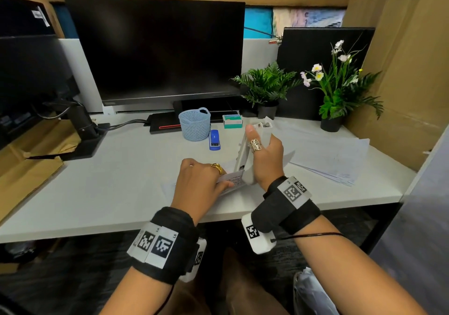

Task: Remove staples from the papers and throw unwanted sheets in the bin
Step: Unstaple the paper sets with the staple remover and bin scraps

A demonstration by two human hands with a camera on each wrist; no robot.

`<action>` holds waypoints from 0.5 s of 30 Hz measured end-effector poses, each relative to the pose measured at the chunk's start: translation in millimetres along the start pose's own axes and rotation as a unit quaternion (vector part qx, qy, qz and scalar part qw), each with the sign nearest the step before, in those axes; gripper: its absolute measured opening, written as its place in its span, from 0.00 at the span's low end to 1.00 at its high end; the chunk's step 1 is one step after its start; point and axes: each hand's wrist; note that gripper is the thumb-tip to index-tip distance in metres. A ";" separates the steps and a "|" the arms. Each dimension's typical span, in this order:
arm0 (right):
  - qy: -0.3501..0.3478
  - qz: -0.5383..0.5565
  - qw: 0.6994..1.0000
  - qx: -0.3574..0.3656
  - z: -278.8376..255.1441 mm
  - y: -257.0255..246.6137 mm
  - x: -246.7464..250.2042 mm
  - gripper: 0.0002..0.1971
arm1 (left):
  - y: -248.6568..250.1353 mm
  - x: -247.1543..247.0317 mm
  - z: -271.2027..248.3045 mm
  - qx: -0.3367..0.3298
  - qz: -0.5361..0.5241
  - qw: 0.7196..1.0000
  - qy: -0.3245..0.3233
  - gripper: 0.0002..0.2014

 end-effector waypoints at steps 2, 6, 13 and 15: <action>0.009 0.003 1.000 0.007 -2.2 -1.3 -3.7 0.29 | 1.7 1.0 0.6 -0.001 -0.002 1.000 -0.002 0.19; -0.018 0.014 1.000 0.008 -2.1 -3.5 -6.8 0.33 | -0.9 1.5 -2.1 -0.011 -0.005 1.000 -0.005 0.18; -0.008 0.059 0.995 -0.084 19.0 -15.4 -2.3 0.24 | -16.7 3.7 -3.4 -0.010 -0.009 1.000 -0.005 0.17; 0.044 0.041 0.994 -0.090 32.3 -20.9 13.5 0.15 | -25.5 4.1 -3.5 -0.002 0.003 1.000 -0.017 0.17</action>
Point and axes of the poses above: each hand's wrist, its own z-axis towards the middle knuckle, its own x-axis out of the back of the hand, y = z × x, and after that the axes turned 2 degrees about z, right-handed
